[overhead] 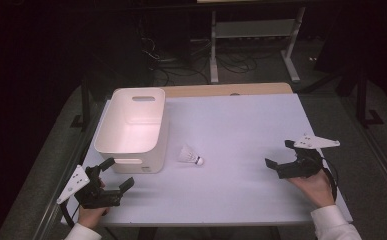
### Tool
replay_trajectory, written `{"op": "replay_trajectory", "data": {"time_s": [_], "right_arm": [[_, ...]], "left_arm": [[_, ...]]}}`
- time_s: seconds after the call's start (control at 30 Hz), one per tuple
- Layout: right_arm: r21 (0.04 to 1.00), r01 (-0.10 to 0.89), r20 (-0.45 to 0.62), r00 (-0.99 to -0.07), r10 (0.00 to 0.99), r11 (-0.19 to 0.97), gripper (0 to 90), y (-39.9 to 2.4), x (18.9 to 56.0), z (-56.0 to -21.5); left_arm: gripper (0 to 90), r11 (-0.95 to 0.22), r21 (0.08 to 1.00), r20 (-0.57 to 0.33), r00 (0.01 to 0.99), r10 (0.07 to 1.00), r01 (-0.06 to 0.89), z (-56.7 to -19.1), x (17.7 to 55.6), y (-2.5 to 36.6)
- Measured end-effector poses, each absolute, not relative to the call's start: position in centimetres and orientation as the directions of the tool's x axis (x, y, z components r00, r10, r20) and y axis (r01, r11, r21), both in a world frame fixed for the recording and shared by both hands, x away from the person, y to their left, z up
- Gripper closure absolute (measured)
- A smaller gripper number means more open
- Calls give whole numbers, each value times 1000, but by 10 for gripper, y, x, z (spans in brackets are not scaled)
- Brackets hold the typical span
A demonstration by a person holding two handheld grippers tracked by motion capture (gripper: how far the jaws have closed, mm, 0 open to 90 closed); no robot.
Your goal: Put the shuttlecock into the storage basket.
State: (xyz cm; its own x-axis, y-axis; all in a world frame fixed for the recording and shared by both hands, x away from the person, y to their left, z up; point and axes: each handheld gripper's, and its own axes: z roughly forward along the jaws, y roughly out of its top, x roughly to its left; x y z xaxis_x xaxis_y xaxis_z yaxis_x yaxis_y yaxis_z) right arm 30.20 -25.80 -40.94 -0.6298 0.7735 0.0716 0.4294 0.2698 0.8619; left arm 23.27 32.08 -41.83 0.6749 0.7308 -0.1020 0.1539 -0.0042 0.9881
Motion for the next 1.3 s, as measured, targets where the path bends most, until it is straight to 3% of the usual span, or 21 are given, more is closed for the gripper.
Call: {"op": "replay_trajectory", "data": {"time_s": [0.73,1.3], "right_arm": [[847,454,98,-644,759,277,0,-258,301,-404],[801,473,86,-697,711,366,0,-236,312,-391]], "left_arm": [[0,-3,987,-107,678,728,159,-418,233,321],[0,8,988,-114,679,725,157,-418,232,320]]}}
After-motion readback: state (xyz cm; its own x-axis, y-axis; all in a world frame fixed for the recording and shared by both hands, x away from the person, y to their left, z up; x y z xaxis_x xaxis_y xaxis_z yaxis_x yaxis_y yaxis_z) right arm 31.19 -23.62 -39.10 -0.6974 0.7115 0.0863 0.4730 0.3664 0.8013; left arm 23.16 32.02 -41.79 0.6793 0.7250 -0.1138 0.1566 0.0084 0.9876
